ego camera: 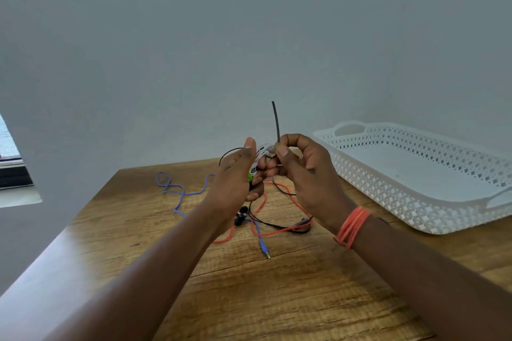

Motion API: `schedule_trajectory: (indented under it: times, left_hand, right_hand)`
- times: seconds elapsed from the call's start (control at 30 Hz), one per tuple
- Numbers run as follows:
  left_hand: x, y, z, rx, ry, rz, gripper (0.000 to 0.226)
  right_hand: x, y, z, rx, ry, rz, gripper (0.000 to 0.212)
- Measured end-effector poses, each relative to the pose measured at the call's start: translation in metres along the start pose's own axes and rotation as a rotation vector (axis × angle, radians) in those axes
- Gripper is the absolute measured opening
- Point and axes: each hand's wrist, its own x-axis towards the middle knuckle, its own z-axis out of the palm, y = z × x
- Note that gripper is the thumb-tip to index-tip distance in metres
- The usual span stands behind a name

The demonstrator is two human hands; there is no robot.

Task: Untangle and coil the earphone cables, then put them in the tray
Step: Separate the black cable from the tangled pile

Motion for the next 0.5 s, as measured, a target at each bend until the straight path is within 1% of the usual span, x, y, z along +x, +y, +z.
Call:
schedule_trajectory:
  times: [0.13,0.23,0.33,0.5]
  left_hand:
    - [0.001,0.001,-0.003,-0.022,0.009,-0.044,0.041]
    - [0.001,-0.002,-0.004,0.013,0.028,-0.025,0.034]
    - [0.002,-0.006,-0.004,0.011,0.035,-0.02,0.033]
    - [0.002,-0.012,-0.003,-0.018,0.05,-0.087,0.032]
  right_hand:
    - [-0.001,0.002,0.0,-0.009,-0.008,-0.005,0.017]
    - [-0.001,0.004,0.0,-0.03,-0.014,-0.009,0.019]
    - [-0.001,0.006,-0.001,-0.051,-0.015,-0.01,0.02]
    - [-0.002,0.007,-0.001,-0.099,-0.022,-0.008,0.015]
